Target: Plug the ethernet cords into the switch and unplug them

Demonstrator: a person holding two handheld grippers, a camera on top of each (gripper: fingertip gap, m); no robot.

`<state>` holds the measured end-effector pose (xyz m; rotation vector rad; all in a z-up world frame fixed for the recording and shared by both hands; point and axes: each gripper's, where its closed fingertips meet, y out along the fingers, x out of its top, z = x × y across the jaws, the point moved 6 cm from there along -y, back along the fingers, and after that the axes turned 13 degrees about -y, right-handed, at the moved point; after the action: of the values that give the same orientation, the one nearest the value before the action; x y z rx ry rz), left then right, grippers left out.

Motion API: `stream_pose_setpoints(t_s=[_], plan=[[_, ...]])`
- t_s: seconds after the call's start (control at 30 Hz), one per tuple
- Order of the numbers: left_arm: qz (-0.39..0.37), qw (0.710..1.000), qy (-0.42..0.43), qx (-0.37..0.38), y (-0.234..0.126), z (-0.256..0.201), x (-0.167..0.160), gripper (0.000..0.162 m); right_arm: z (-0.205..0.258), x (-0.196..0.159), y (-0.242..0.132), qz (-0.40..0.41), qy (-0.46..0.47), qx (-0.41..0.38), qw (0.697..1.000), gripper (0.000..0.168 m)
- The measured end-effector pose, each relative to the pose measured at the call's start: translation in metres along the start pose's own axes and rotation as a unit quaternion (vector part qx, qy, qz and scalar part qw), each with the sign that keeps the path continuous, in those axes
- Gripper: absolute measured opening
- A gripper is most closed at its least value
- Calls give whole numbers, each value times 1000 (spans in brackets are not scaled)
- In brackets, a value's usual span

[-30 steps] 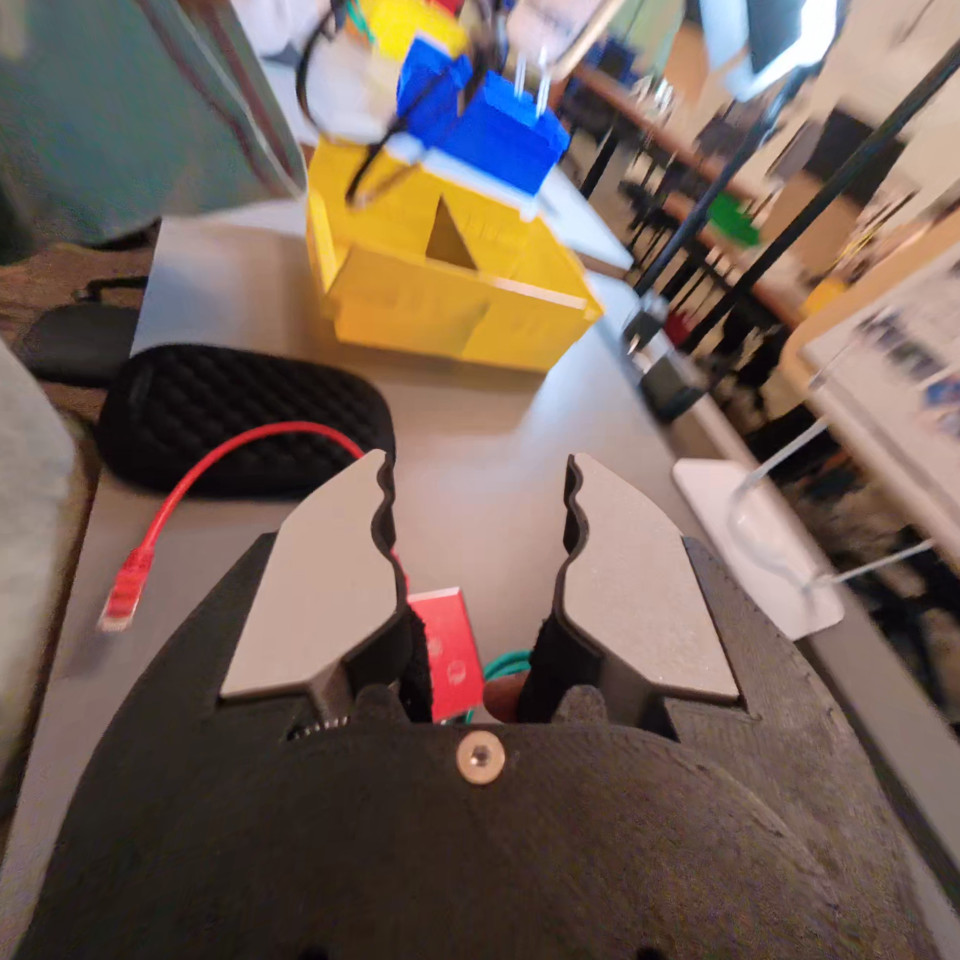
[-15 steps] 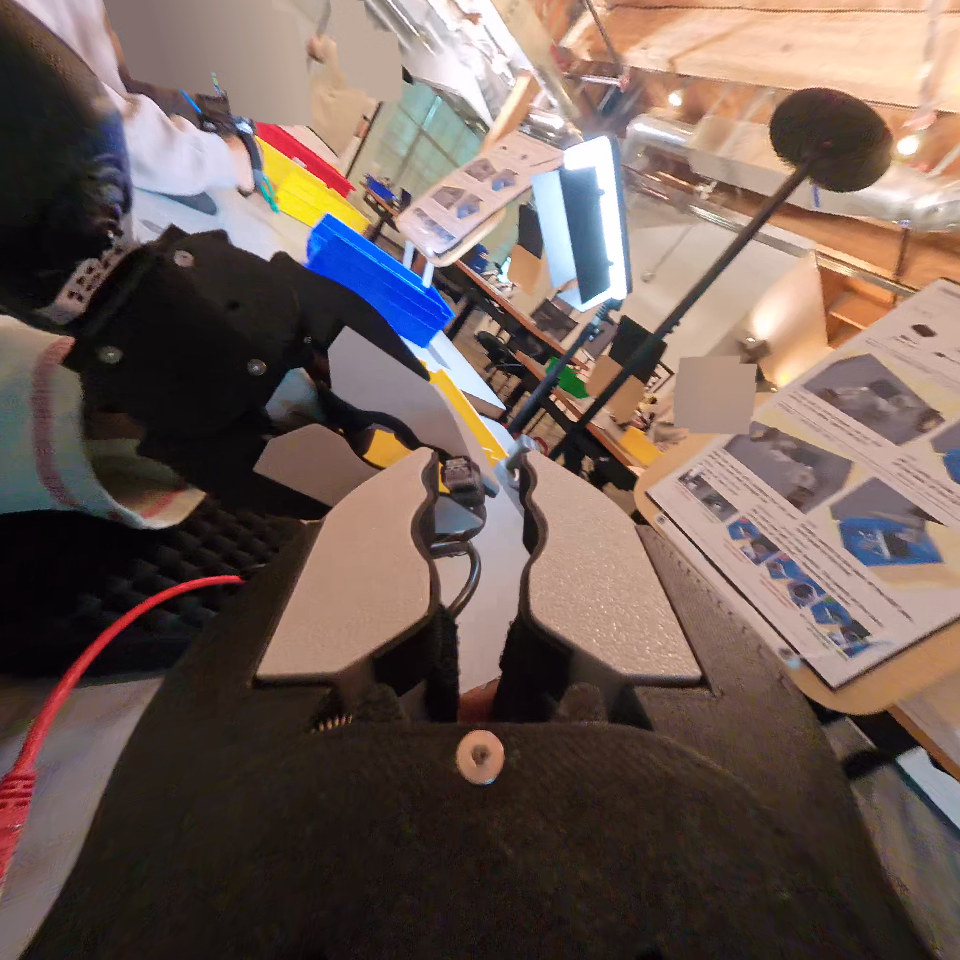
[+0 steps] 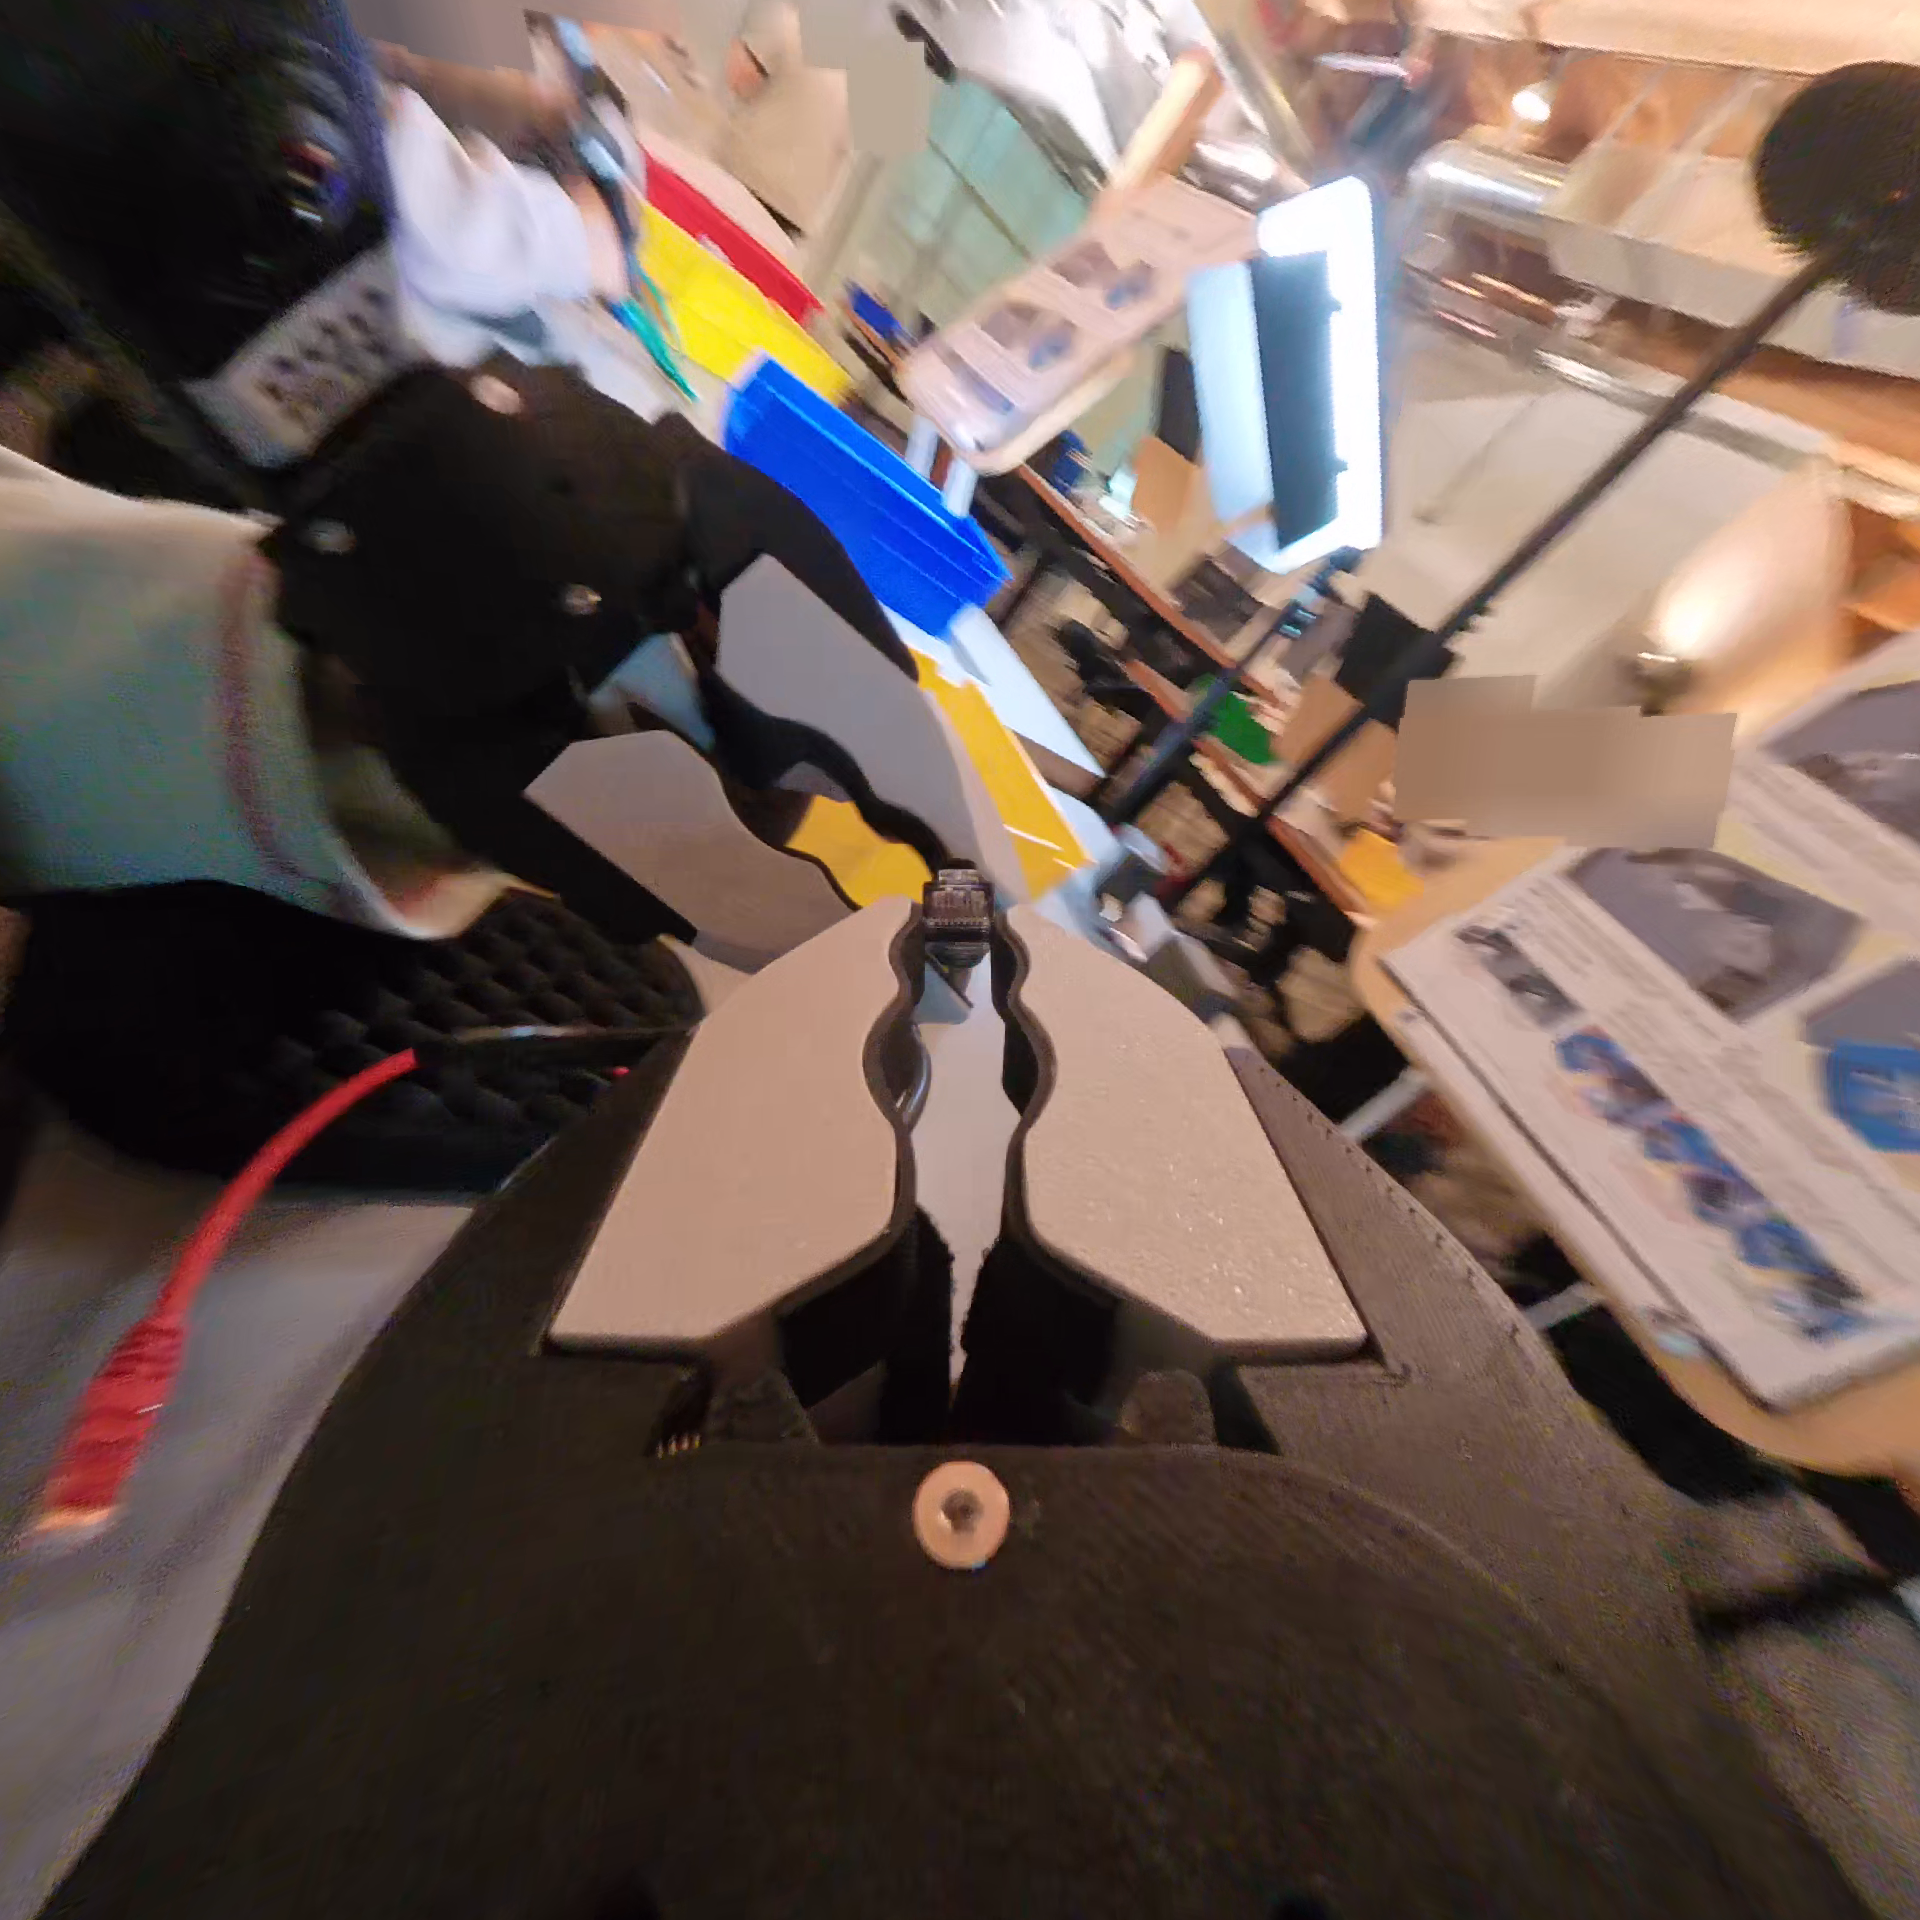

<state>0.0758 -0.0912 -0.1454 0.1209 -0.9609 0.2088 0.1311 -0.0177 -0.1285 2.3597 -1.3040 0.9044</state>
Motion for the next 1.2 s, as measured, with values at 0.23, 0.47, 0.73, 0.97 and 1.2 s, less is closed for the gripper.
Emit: stream_pose_setpoints(t_s=[0.23, 0.47, 0.73, 0.97, 1.2], plan=[[-46, 941, -176, -286, -11, 8, 15, 35, -13, -8, -20, -226, 175, 163, 944, 11], [-90, 919, -226, -309, -5, -2, 14, 9, -11, -16, -22, -296, 225, 157, 915, 11], [-25, 914, -254, -316, -9, -4, 9, 7, -3, -25, -22, -262, 211, 163, 927, 12], [62, 920, -216, -321, -12, -4, 2, 6, 10, -37, -19, -229, 222, 177, 931, 12], [255, 925, -96, -265, -30, 23, -29, 6, 26, -115, -42, 144, 200, 270, 931, 82]])
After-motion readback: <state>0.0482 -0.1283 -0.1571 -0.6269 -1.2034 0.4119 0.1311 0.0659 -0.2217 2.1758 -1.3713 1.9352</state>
